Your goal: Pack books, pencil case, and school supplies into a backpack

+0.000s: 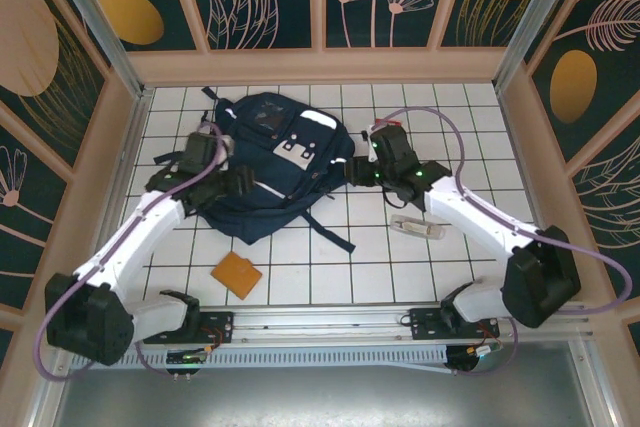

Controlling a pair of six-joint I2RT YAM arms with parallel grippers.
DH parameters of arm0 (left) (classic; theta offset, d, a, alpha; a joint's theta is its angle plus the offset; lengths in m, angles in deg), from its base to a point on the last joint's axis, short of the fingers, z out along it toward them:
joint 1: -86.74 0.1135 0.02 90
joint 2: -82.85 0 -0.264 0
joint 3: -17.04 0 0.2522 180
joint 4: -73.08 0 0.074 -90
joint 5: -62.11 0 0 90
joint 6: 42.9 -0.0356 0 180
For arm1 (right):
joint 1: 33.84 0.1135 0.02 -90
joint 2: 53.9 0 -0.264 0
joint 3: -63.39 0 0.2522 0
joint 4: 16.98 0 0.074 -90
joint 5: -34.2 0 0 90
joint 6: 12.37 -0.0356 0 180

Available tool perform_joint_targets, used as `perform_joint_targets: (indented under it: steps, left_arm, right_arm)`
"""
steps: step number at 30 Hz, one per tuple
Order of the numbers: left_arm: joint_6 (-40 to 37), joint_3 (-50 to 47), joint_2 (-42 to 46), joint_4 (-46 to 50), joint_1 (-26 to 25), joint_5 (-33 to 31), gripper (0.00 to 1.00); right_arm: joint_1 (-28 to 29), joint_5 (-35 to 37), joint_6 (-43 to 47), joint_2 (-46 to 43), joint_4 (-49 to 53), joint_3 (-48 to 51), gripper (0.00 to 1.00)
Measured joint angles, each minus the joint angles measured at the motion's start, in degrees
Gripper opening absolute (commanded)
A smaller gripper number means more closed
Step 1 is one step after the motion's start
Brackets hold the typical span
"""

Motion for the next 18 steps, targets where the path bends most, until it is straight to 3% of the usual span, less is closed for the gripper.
perform_joint_targets:
  steps: [8, 18]
  left_arm:
    - [-4.31, 11.34, -17.53, 0.46, -12.94, -7.15, 0.62]
    - [-4.92, 17.70, -32.63, 3.52, -15.74, -9.20, 0.65]
  right_arm:
    - [-1.64, 3.30, -2.36, -8.02, -3.78, 8.07, 0.56]
    - [-1.79, 0.48, 0.83, -10.99, -7.10, 13.22, 0.57]
